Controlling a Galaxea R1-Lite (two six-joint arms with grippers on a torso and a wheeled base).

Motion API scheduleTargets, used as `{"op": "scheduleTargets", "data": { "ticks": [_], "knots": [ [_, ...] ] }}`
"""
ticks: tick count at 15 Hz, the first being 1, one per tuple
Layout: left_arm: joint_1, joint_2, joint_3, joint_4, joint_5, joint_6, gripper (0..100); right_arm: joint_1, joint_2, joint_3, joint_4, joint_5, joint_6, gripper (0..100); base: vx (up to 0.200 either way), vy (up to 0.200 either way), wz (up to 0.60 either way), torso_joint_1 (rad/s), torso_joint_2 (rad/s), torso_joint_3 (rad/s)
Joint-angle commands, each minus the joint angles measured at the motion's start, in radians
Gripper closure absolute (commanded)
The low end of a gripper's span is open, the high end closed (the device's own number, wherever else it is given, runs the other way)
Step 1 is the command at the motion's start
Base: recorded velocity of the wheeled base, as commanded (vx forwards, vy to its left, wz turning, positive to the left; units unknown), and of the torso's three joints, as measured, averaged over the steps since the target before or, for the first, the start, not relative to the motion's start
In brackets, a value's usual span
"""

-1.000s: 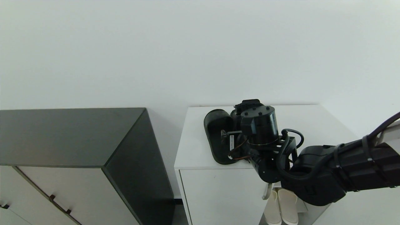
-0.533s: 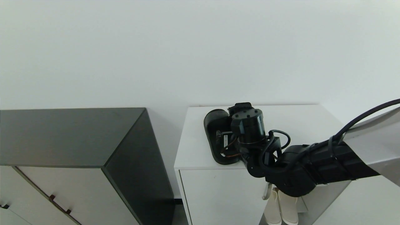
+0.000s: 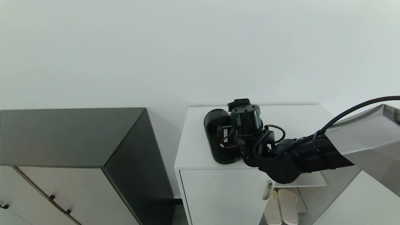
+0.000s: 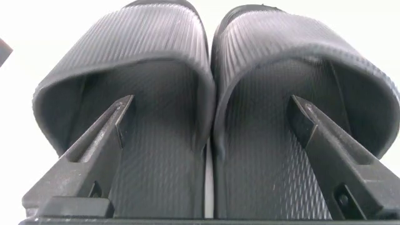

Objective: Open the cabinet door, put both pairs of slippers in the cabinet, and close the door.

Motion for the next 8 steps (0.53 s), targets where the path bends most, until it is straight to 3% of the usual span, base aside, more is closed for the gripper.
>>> {"op": "scheduleTargets", "data": {
  "ticks": [1,2,3,8],
  "knots": [
    [0.000,0.000,0.000,0.000,0.000,0.000,100,-0.007,0.025,-0.026,0.000,0.000,0.000,0,0.000,0.000,0.00,0.000,0.00,0.000],
    [0.000,0.000,0.000,0.000,0.000,0.000,100,-0.010,0.028,-0.028,-0.001,-0.002,-0.002,0,0.000,0.000,0.00,0.000,0.00,0.000],
    [0.000,0.000,0.000,0.000,0.000,0.000,100,-0.010,0.031,-0.028,-0.001,-0.002,-0.010,100,0.000,0.000,0.00,0.000,0.00,0.000],
    [0.000,0.000,0.000,0.000,0.000,-0.002,100,-0.003,-0.003,-0.018,-0.001,-0.006,-0.017,100,0.000,0.000,0.00,0.000,0.00,0.000]
  ]
}}
